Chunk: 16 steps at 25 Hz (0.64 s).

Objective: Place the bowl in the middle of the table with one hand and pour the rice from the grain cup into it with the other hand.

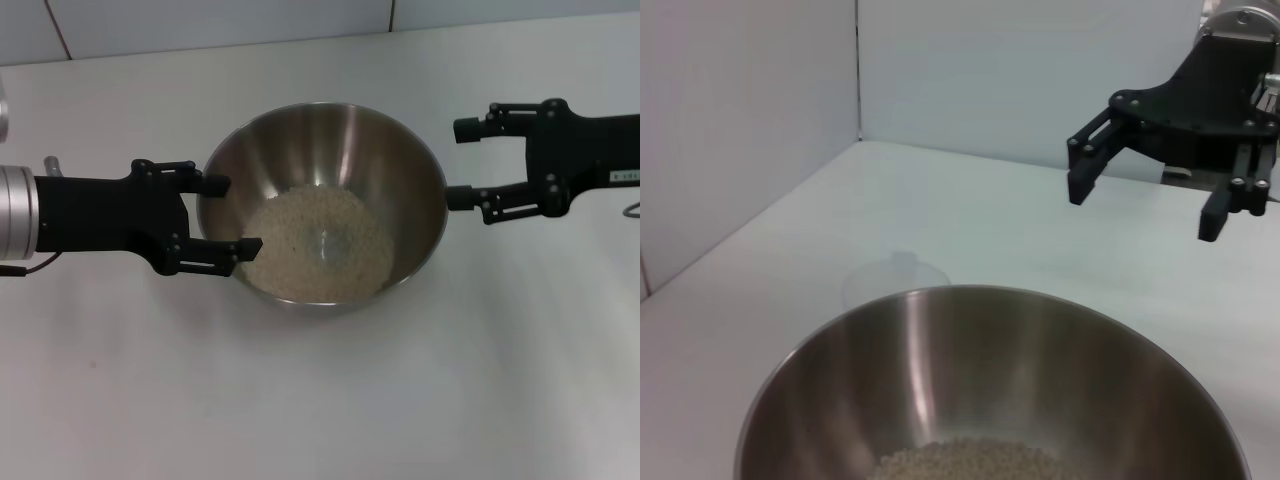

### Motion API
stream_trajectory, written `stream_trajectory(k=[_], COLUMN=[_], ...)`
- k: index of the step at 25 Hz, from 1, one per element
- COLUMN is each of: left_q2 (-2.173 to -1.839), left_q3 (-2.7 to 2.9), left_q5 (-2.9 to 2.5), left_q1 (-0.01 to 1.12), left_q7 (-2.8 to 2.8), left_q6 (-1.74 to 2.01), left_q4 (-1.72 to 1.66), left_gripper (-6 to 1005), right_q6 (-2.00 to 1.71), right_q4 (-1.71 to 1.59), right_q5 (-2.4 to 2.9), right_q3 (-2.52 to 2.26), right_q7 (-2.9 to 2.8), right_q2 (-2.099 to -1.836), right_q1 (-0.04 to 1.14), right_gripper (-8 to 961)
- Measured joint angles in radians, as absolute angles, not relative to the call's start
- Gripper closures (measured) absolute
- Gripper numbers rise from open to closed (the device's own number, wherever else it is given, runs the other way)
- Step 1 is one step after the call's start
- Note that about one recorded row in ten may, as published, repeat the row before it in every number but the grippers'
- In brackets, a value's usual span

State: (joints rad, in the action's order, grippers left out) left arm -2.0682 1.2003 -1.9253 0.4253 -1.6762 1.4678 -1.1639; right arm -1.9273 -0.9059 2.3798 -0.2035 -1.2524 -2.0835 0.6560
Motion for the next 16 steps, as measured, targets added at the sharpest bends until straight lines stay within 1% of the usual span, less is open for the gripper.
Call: stream_trajectory(k=[1, 6, 16], left_q2=[-2.068, -2.068, -2.068], left_q3=[1.203, 1.208, 1.209], left_q5=[-1.926, -1.926, -1.927], left_q1=[0.426, 0.431, 0.433], left_q7=[-1.677, -1.682, -1.685], left_q6=[1.468, 1.466, 1.466], left_q4=[-1.163, -1.163, -1.167], left_gripper=[152, 152, 152], right_q6=[-1.916, -1.884, -1.878], right_q4=[-0.923, -0.949, -0.936], right_q5=[2.329, 2.275, 2.263], right_q3=[-0.269, -0.367, -0.388], right_q7=[-1.279, -1.324, -1.333], right_q2=[-2.085, -2.086, -2.087], right_q1=[0.625, 0.584, 0.576], right_gripper=[122, 122, 122])
